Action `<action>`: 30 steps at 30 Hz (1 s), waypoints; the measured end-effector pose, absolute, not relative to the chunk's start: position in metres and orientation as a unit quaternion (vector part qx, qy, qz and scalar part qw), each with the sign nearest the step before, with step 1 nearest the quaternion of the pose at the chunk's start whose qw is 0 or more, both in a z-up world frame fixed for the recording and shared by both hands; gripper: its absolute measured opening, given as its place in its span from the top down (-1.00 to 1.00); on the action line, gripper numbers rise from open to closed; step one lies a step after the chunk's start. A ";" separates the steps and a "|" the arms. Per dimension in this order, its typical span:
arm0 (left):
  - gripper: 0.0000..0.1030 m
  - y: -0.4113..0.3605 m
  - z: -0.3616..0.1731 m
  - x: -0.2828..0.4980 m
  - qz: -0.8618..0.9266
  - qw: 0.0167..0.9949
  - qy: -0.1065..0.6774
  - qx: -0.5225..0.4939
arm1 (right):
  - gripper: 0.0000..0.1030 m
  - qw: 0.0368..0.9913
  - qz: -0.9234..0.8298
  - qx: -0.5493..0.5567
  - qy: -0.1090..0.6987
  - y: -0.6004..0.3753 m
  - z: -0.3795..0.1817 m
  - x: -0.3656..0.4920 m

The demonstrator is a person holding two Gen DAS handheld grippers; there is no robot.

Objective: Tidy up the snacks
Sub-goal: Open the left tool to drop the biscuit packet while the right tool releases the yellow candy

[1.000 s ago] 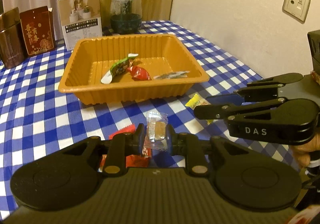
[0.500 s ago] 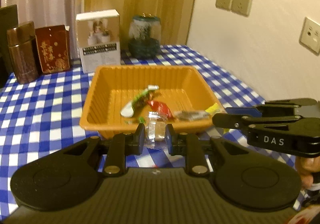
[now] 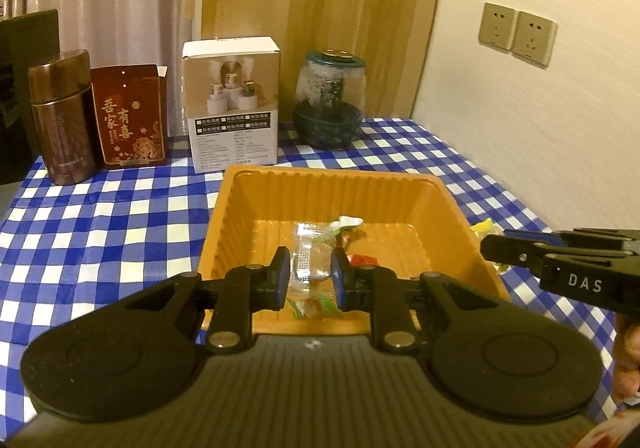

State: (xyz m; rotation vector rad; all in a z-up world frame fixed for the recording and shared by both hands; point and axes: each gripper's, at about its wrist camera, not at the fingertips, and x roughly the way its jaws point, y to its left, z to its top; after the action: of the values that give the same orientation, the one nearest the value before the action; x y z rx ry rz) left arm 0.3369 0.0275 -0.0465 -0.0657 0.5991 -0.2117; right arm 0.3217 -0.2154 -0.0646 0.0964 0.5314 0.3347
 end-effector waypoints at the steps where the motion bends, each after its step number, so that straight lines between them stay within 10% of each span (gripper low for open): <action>1: 0.62 0.028 -0.047 0.340 -0.102 0.949 0.295 -0.034 | 0.56 0.950 0.163 0.050 0.262 -0.216 -0.065 0.325; 30: 0.31 0.037 -0.071 0.370 -0.088 0.945 0.314 -0.036 | 0.55 0.941 0.174 0.075 0.281 -0.207 -0.077 0.358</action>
State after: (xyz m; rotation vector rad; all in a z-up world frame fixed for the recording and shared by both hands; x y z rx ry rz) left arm 0.3705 0.0369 -0.0712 -0.0725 0.6401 -0.1791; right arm 0.3582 -0.2072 -0.0773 0.1534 0.5743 0.3548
